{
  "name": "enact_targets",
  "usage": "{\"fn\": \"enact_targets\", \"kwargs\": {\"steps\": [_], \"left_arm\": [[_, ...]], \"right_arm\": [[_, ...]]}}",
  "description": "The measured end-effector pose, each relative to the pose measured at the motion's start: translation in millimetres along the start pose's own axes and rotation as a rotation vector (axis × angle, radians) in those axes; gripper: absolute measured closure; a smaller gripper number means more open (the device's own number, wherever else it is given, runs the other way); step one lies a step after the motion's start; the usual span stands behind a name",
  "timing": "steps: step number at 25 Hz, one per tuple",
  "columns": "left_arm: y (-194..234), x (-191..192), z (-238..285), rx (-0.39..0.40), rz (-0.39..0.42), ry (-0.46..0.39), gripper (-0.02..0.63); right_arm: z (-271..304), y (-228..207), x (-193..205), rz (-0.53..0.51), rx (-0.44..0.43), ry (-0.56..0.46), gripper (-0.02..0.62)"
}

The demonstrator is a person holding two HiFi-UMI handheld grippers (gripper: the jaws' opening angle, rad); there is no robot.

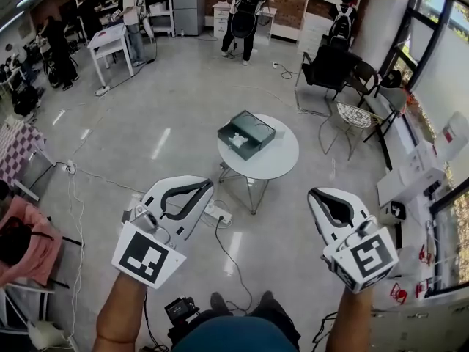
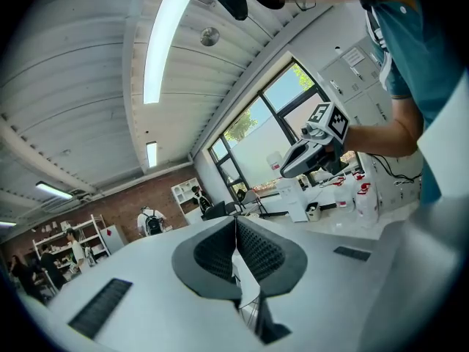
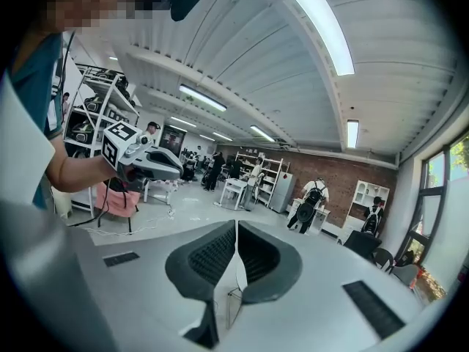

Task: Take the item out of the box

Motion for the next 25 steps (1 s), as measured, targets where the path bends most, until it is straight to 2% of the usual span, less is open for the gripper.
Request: {"fn": "enact_targets", "kwargs": {"steps": [2, 9, 20, 25], "left_arm": [[9.6, 10.0, 1.7, -0.006, -0.004, -0.001, 0.584], [34.3, 43.8, 31.0, -0.058, -0.024, 0.062, 0.584], [78.7, 57.9, 124.0, -0.151, -0.042, 0.179, 0.584], [93.6, 51.7, 173.9, -0.183, -0.047, 0.222, 0.584]], "right_arm": [[16.4, -4.1, -3.5, -0.005, 0.003, -0.004, 0.555], [74.8, -42.0, 1.9, -0.019, -0.067, -0.025, 0.555], [165.9, -146.4, -5.2, -0.024, -0.234, -0.062, 0.555], [189.1, -203.2, -6.1, -0.042, -0.285, -0.092, 0.555]]}}
Point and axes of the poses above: the fingertips, and each gripper's own axes: z forward along the fingers, y to its left, x out of its underside, the point moved 6 cm from there along -z, backward along the fingers, and after that the axes turned 6 degrees about z, right-handed, at the moved point
